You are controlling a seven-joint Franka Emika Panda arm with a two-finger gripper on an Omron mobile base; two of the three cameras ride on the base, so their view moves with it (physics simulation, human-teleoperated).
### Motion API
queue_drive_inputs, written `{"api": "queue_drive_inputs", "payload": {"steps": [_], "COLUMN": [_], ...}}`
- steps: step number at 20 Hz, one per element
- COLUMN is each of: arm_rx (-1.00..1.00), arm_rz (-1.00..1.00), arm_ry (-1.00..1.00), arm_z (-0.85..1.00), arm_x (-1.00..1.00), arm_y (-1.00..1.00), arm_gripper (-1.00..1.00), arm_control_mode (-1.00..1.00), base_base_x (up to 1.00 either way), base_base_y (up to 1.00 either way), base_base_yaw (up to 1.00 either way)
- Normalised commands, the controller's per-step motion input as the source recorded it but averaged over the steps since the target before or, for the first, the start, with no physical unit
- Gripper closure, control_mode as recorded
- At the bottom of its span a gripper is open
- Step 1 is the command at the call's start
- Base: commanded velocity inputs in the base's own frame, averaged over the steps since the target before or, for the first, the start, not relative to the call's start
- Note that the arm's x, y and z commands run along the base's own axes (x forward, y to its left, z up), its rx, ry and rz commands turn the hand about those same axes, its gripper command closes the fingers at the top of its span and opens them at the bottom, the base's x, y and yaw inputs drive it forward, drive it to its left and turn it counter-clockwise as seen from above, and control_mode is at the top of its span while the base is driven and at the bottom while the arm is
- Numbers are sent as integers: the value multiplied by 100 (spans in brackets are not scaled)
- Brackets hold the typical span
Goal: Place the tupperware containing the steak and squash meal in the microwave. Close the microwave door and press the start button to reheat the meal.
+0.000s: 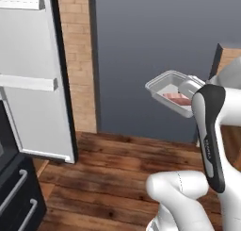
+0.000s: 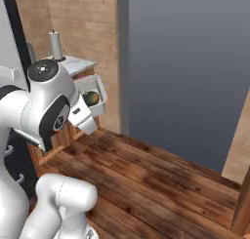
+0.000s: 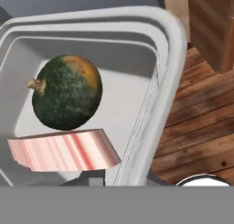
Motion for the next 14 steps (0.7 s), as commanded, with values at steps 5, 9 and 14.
{"api": "queue_drive_inputs", "payload": {"steps": [5,9,14], "arm_rx": [0,0,0], "arm_rz": [0,0,0], "arm_ry": [0,0,0], "arm_z": [0,0,0], "arm_x": [0,0,0], "arm_y": [0,0,0], "arm_gripper": [100,100,100], "arm_control_mode": [100,100,100], "base_base_x": [0,0,0], "base_base_y": [-12,-13,-13], "base_base_yaw": [-70,-71,-70]}}
